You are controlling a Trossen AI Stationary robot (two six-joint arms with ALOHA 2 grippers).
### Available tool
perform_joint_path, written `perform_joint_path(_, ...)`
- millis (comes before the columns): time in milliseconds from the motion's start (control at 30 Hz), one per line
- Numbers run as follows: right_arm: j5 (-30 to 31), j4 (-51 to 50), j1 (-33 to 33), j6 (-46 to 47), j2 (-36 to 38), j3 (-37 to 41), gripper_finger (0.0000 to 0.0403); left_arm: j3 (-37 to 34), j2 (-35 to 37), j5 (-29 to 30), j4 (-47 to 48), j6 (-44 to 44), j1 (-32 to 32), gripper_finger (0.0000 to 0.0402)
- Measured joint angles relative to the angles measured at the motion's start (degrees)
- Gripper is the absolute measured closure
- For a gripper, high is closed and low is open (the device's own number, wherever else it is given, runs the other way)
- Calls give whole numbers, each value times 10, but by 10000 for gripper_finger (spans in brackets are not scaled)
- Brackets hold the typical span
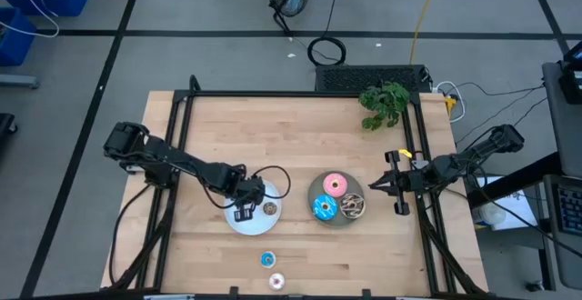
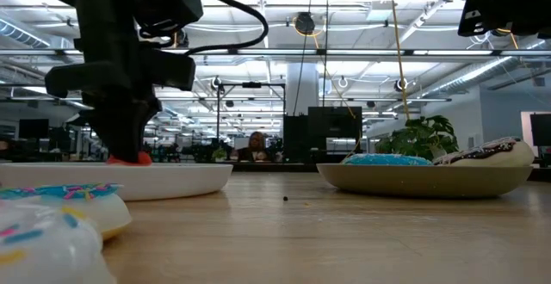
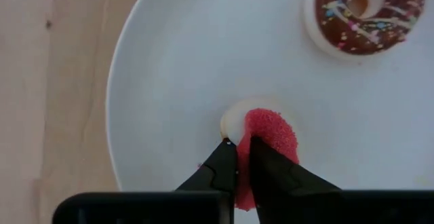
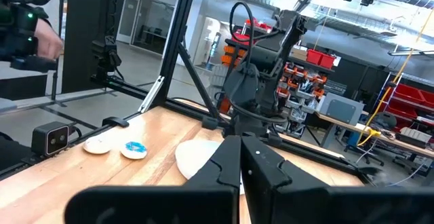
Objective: Pick & Place donuts
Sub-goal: Put the small orange donut on the white plate
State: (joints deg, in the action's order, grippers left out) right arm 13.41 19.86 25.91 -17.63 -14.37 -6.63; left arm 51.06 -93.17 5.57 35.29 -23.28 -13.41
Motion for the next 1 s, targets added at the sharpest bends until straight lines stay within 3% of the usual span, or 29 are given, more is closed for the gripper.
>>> perform_joint_path(133, 0, 0, 0, 0, 0, 0, 403, 0, 0, 3, -4, -9, 0, 323)
perform_joint_path(367, 0, 0, 0, 2, 0, 0, 403, 3, 0, 6, -5, -8, 0, 204)
perform_joint_path(567, 0, 0, 0, 2, 0, 0, 403, 57, 0, 9, 50, 13, -1, 136)
perform_joint_path(767, 0, 0, 0, 3, 0, 0, 403, 129, 0, 29, 107, 18, -2, 123)
perform_joint_path(1000, 0, 0, 0, 4, 0, 0, 403, 142, 0, 17, 113, 7, -9, 160)
